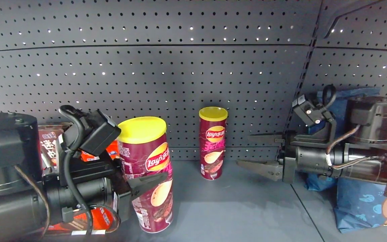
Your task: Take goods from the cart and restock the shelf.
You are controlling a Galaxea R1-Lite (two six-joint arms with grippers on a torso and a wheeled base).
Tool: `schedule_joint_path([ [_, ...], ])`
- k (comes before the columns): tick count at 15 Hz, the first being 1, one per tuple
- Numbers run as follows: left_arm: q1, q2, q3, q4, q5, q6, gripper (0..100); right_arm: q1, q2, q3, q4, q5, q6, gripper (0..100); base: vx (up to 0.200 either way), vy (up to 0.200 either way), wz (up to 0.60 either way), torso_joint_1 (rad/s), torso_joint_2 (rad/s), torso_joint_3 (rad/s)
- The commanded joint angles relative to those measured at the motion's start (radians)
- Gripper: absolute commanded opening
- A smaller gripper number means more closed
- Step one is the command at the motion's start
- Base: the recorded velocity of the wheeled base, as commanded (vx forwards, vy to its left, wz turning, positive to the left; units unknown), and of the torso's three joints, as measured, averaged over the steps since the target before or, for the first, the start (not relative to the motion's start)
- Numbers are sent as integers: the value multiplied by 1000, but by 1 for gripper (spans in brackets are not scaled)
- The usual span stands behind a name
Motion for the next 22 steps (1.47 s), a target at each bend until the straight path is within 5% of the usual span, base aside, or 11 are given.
schedule_joint_path([
  [1,-1,14,-15,0,-2,1,0,-28,86,-2,-39,60,-8,100,0,0,0,0,0,0],
  [7,-7,57,-58,0,0,1,0,-77,244,-14,-237,201,-25,100,0,0,0,0,0,0],
  [22,-3,59,-55,1,4,1,0,-105,471,-131,-310,219,-25,100,0,0,0,0,0,0],
])
